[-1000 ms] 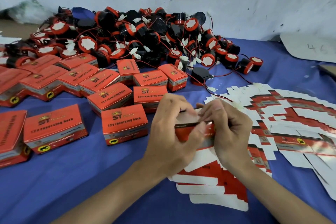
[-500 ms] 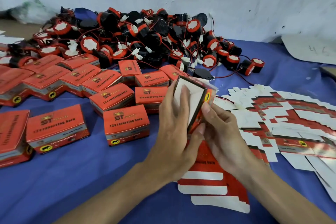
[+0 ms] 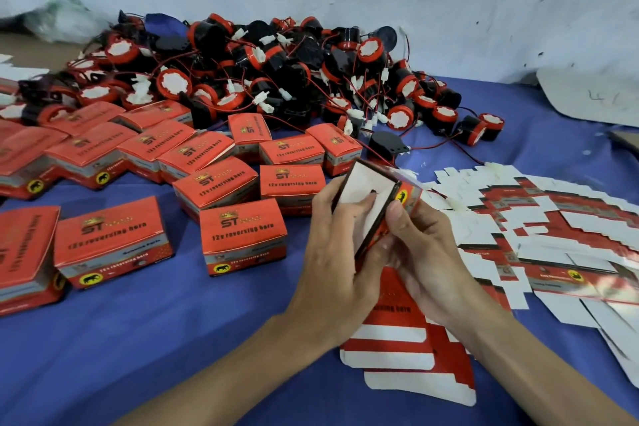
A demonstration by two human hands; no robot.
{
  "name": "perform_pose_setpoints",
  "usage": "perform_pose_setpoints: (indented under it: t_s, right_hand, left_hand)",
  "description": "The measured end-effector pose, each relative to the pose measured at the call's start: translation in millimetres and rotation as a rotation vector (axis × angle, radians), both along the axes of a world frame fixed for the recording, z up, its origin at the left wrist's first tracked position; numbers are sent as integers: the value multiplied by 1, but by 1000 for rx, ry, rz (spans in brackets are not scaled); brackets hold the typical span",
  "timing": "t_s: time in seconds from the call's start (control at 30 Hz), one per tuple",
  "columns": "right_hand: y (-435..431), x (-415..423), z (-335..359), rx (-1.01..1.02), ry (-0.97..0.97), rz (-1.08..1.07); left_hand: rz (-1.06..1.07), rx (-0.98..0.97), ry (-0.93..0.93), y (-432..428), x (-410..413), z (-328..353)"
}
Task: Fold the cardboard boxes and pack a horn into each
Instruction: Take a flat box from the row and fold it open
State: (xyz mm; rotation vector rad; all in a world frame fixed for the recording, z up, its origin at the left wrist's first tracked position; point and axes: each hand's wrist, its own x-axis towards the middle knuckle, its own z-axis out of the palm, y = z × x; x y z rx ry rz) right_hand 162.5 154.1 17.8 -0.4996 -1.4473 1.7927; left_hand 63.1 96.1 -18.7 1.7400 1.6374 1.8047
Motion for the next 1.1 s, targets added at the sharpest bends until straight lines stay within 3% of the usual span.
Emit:
perform_pose_setpoints:
  t_s: [0.13, 0.3, 0.5, 0.57, 0.6, 0.67, 0.73, 0.77, 0.83, 0.87, 0.93, 1.0, 1.03, 1.1]
  right_hand:
    - [1, 1, -1, -58, 83, 18]
    - [3, 1, 1, -61, 14, -23]
    - [9, 6, 2, 24, -11, -77]
    - [12, 7, 2, 65, -90, -145]
    - [16, 9, 2, 200, -186, -219]
    - [23, 16, 2, 790, -446, -310]
    - [24, 17, 1, 1339, -752, -131]
    - [23, 17, 2, 1447, -851, -6]
    - [28, 18, 11, 1444, -818, 142]
    - [32, 17, 20, 1324, -708, 156]
    - [51, 10, 37, 1043, -440, -27]
    - [89, -8, 44, 898, -346, -349]
    - [112, -18, 42, 905, -432, -461]
    - [154, -40, 31, 1011, -889, -426]
  left_hand:
    - [-51, -72, -61, 1, -1, 3]
    - [-37, -115, 223, -1, 1, -7]
    - [-59, 124, 220, 1, -1, -6]
    - [-76, 123, 173, 0, -2, -1]
    - [-63, 105, 135, 0, -4, 3]
    - [-45, 44, 49, 2, -12, 11]
    - [-120, -75, -83, 4, -20, 19]
    - [-146, -136, -128, 5, -24, 20]
    - [-133, -216, -173, 7, -29, 13]
    - [-113, -237, -204, 10, -31, 8]
    - [-81, -231, -285, 16, -37, 1]
    - [-17, -164, -313, 20, -43, 0]
    - [30, -131, -299, 22, -46, 1]
    - [90, -99, -254, 25, -51, 2]
